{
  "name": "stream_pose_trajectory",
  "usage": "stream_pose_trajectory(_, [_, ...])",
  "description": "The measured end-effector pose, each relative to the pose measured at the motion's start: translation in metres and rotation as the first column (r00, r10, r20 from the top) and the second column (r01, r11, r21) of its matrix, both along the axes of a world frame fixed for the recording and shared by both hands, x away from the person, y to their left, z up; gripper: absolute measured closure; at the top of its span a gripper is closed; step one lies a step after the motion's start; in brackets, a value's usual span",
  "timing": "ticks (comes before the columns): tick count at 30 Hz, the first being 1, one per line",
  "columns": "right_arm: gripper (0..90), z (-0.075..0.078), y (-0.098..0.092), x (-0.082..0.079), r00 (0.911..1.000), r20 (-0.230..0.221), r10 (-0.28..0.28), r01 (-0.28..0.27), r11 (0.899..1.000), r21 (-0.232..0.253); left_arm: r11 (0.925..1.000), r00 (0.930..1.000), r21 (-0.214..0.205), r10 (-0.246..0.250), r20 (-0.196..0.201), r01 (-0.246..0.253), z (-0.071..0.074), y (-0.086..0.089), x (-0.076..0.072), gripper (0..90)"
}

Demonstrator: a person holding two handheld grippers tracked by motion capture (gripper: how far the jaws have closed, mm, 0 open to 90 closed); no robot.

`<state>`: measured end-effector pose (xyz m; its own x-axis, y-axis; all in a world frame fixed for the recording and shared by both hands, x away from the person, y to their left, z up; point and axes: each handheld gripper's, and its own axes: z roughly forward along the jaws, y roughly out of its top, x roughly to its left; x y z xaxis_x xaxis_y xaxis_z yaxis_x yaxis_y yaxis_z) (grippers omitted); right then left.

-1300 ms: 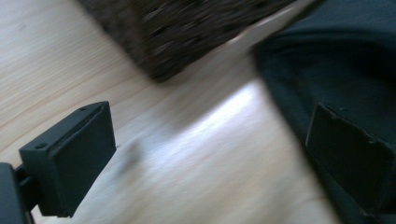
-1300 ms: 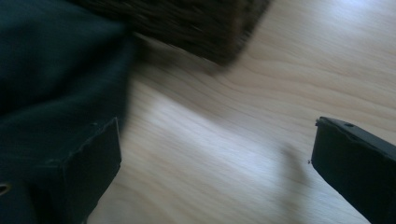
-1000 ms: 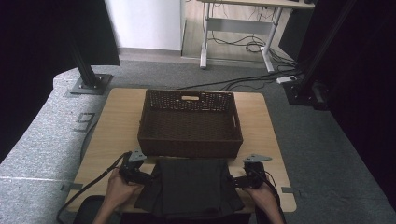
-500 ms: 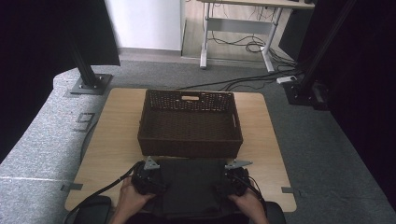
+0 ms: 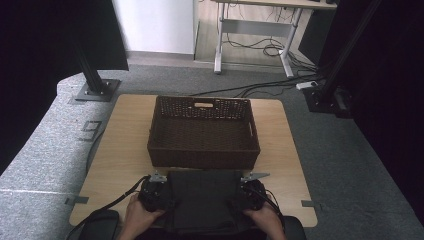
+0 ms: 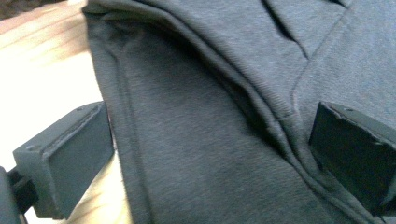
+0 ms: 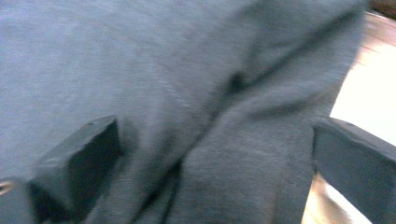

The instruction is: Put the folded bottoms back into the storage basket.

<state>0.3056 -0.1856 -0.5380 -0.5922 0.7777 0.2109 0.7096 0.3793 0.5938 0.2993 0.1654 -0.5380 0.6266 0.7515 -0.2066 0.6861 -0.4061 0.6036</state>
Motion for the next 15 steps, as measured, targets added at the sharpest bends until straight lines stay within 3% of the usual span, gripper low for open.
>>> stream_pose_trajectory(1, [11.6,0.001,0.001,-0.001,0.9999,-0.005,0.016,-0.016,1.000,0.020,1.0000,1.0000,0.000,-0.005,0.003,0.005,0.000,-0.001,-0.001,0.1])
stream_pose_trajectory(3, [14.3,0.002,0.006,-0.001,0.9988,-0.009,0.048,-0.048,0.998,0.034,0.9999,0.9999,0.001,-0.016,0.003,0.016,0.001,-0.003,-0.002,4.1])
stream_pose_trajectory(6, [14.5,0.003,0.016,-0.001,0.9980,-0.015,0.062,-0.062,0.998,-0.006,0.9988,0.9989,-0.021,-0.045,-0.010,0.045,0.004,-0.005,-0.003,17.3])
stream_pose_trajectory(8, [18.2,0.005,0.018,0.000,0.9977,-0.024,0.064,-0.064,0.998,-0.019,0.9984,0.9984,-0.021,-0.054,-0.020,0.053,0.005,-0.007,-0.003,21.4])
stream_pose_trajectory(15, [39.8,0.006,0.017,0.001,0.9952,-0.061,0.076,-0.073,0.996,0.057,0.9962,0.9959,-0.012,-0.087,-0.024,0.086,0.006,-0.022,-0.001,29.7])
